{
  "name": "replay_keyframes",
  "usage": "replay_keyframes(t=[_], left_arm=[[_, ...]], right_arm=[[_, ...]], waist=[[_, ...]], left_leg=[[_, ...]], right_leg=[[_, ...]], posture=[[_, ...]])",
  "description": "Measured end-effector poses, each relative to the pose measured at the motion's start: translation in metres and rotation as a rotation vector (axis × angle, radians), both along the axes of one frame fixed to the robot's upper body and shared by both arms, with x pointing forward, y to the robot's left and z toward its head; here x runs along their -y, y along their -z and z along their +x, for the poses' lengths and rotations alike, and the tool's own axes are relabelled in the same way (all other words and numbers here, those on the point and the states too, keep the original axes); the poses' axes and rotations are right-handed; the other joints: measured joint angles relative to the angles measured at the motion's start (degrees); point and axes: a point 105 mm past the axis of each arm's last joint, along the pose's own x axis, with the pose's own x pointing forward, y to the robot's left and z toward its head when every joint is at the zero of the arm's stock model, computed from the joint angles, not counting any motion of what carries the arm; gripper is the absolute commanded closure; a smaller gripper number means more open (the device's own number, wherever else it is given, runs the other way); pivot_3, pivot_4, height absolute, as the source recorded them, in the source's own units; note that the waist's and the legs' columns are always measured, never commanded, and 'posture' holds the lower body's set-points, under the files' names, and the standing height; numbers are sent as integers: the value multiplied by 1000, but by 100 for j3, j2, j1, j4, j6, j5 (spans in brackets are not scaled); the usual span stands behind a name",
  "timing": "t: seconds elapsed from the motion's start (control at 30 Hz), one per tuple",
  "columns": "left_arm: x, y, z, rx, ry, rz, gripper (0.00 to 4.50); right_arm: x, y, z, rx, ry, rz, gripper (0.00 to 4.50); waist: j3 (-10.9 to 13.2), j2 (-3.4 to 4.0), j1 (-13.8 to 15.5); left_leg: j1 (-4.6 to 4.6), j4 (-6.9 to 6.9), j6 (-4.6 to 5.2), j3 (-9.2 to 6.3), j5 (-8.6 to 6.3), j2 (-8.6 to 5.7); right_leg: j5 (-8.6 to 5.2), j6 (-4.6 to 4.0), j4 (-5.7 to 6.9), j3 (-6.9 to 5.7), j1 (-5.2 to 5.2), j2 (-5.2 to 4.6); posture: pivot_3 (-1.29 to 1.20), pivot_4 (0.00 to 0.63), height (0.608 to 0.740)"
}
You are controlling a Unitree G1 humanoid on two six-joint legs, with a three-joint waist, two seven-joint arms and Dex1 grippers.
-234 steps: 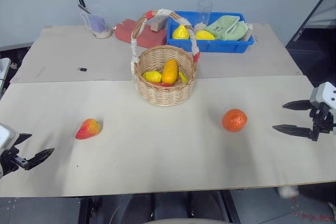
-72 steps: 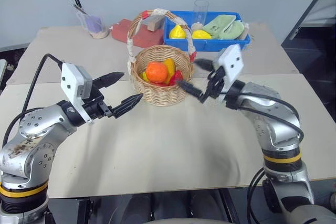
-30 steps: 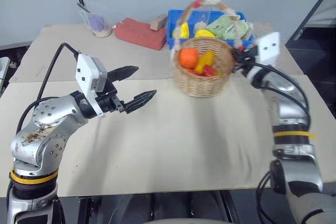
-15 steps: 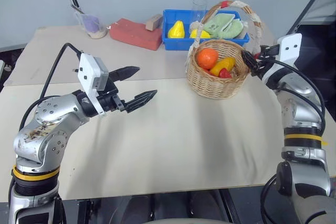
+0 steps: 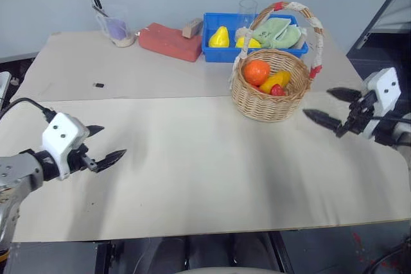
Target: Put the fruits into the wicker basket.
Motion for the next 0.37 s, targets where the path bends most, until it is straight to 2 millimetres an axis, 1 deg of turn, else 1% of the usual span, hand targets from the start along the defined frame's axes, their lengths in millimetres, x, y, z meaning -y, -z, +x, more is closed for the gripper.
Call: replay_keyframes(t=[0.17, 0.37], left_arm=[[-17, -14, -4, 18, -33, 18, 0], [-17, -11, -6, 3, -24, 9, 0]], right_arm=[[1, 1, -8, -50, -58, -66, 17], [0, 9, -7, -87, -74, -65, 17]], waist=[[0, 0, 12], [0, 0, 13]], left_leg=[[0, -1, 2, 1, -2, 0], [-4, -1, 3, 1, -2, 0]], right_leg=[[0, 0, -8, -2, 1, 0], [0, 0, -8, -1, -2, -2]], posture=[[0, 150, 740], [0, 150, 740]])
